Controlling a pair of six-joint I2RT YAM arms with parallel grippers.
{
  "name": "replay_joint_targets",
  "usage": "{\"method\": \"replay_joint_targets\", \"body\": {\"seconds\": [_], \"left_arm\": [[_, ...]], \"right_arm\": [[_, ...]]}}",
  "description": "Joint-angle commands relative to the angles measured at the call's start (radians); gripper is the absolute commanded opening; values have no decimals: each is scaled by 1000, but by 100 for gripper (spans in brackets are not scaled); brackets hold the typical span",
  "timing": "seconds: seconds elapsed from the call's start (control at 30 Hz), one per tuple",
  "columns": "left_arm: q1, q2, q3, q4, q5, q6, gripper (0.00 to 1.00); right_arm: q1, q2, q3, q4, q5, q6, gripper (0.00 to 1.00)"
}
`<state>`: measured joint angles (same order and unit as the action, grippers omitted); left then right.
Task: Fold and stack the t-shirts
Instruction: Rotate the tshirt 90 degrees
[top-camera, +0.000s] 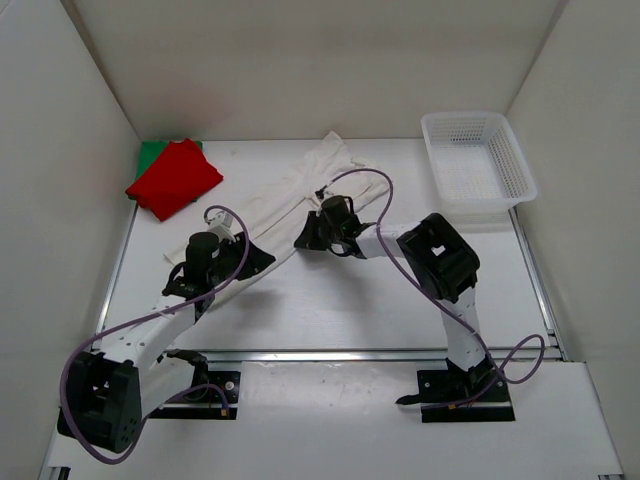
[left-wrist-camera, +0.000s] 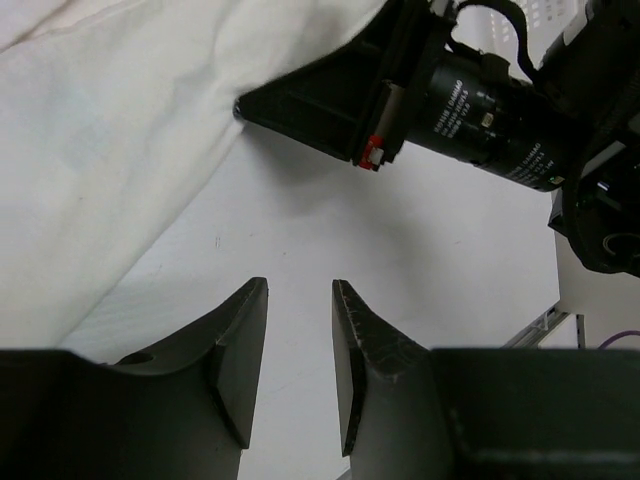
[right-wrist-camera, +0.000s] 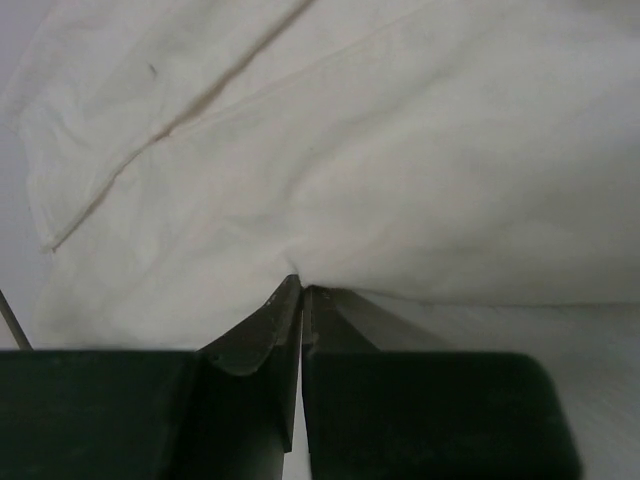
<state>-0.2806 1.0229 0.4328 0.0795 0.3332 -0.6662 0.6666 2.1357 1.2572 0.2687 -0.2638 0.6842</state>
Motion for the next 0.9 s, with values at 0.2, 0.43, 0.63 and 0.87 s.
{"method": "replay_joint_targets", "body": {"seconds": [0.2, 0.43, 0.63, 0.87], "left_arm": [[-28, 6, 12, -6, -8, 36, 42], [-89, -30, -3, -114, -149, 105, 45], [-112, -1, -63, -133, -177, 128, 52], [-138, 66, -124, -109, -146, 166, 56]], "right_arm": [[-255, -359, -399, -155, -61, -205, 0], [-432, -458, -351, -244, -100, -284, 40], [-519, -292, -179, -201, -17, -236, 51], [-526, -106, 16, -223, 6, -209, 53]]}}
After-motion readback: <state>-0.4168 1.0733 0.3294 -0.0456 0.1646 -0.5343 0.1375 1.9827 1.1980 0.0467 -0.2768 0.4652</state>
